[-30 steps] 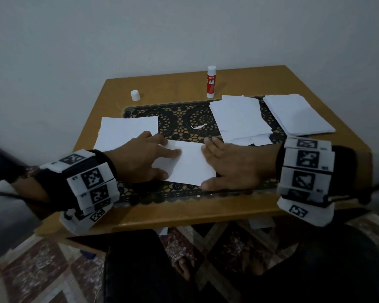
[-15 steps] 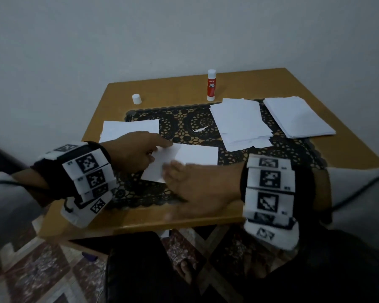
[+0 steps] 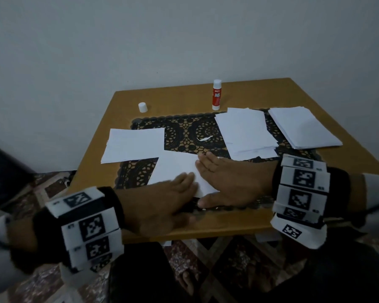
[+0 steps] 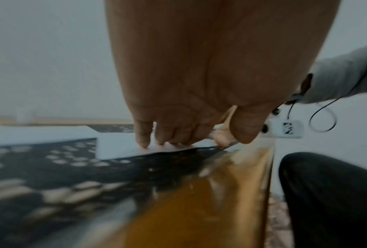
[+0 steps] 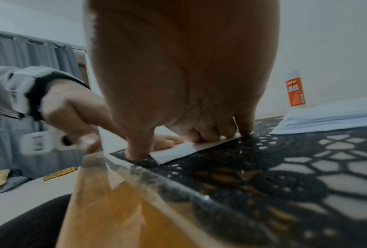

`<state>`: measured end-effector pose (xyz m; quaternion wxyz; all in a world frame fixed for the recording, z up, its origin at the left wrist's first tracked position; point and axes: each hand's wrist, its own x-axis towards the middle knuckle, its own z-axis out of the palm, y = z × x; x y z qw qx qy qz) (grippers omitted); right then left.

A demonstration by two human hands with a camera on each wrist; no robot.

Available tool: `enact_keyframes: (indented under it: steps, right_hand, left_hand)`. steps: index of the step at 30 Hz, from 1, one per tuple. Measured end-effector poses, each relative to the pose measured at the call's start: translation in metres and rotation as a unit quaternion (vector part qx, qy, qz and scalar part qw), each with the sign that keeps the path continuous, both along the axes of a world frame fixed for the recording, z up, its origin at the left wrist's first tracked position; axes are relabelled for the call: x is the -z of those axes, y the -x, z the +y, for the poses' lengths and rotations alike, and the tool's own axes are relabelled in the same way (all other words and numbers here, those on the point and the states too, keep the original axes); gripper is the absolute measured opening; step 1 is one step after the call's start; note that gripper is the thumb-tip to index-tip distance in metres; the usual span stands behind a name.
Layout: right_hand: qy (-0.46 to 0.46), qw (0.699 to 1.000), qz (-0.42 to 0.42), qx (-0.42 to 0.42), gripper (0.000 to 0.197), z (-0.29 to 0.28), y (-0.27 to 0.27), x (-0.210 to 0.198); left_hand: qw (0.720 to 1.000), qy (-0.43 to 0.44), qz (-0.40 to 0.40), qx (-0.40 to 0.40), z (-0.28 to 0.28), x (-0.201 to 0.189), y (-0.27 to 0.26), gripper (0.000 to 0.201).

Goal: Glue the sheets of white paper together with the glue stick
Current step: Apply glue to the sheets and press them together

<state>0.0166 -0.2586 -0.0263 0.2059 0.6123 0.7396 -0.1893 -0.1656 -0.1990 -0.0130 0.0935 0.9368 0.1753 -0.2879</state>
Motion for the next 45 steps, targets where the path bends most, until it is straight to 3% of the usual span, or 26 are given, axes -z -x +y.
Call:
enact_keyframes:
  steps: [3, 8, 11, 16, 20, 25, 28, 31, 34, 37, 39, 42, 45]
  right_hand:
    - [0.009, 1.0, 0.008, 0.003, 0.097, 0.001, -0.001, 0.002]
    - [-0.006, 1.0, 0.019, 0.006, 0.098, 0.002, -0.003, 0.005]
    - [0.007, 1.0, 0.019, 0.008, 0.096, 0.004, -0.003, 0.003]
    - [-0.011, 1.0, 0.015, 0.0, 0.095, 0.002, -0.005, 0.005]
    - [-0.002, 1.0, 0.02, -0.001, 0.095, 0.001, -0.005, 0.004]
    - [-0.006, 0.999, 0.031, 0.004, 0.095, 0.002, -0.007, 0.005]
    - [-0.015, 0.999, 0.033, 0.007, 0.092, 0.0, -0.005, 0.005]
    - [-0.085, 0.995, 0.05, 0.031, 0.08, 0.0, -0.004, 0.007]
    - [-0.178, 0.98, 0.068, 0.062, 0.067, 0.006, -0.003, 0.006]
    - [-0.176, 0.978, 0.063, 0.093, 0.07, 0.011, 0.0, 0.005]
    - [-0.178, 0.977, 0.057, 0.106, 0.07, 0.016, 0.0, 0.006]
    - [-0.148, 0.981, 0.043, 0.115, 0.072, 0.027, -0.003, 0.004]
    - [-0.134, 0.984, 0.036, 0.108, 0.072, 0.034, -0.005, 0.001]
  left_hand:
    - [0.996, -0.041, 0.029, -0.076, 0.021, 0.001, -0.001, 0.077]
    - [0.996, 0.028, 0.014, -0.078, 0.021, -0.004, -0.022, 0.073]
    - [0.993, -0.022, 0.024, -0.118, 0.036, -0.008, -0.03, 0.074]
    - [0.998, 0.027, 0.026, -0.043, 0.011, 0.003, -0.011, 0.083]
    - [0.994, -0.028, 0.055, -0.084, 0.017, 0.007, 0.013, 0.104]
    - [0.995, -0.007, 0.078, -0.055, 0.002, 0.006, 0.029, 0.093]
    - [0.992, -0.038, 0.071, -0.097, 0.011, 0.004, 0.032, 0.097]
    - [0.998, -0.002, 0.065, -0.021, -0.008, 0.002, 0.02, 0.092]
    - [0.998, -0.05, 0.027, -0.017, 0.005, -0.001, 0.0, 0.08]
    - [0.991, -0.104, -0.042, -0.066, 0.049, -0.006, -0.018, 0.071]
    - [0.99, -0.101, -0.076, -0.059, 0.068, -0.005, -0.027, 0.077]
    - [0.991, -0.095, -0.074, -0.054, 0.083, -0.005, -0.039, 0.088]
    - [0.993, -0.083, -0.054, -0.061, 0.09, -0.006, -0.049, 0.083]
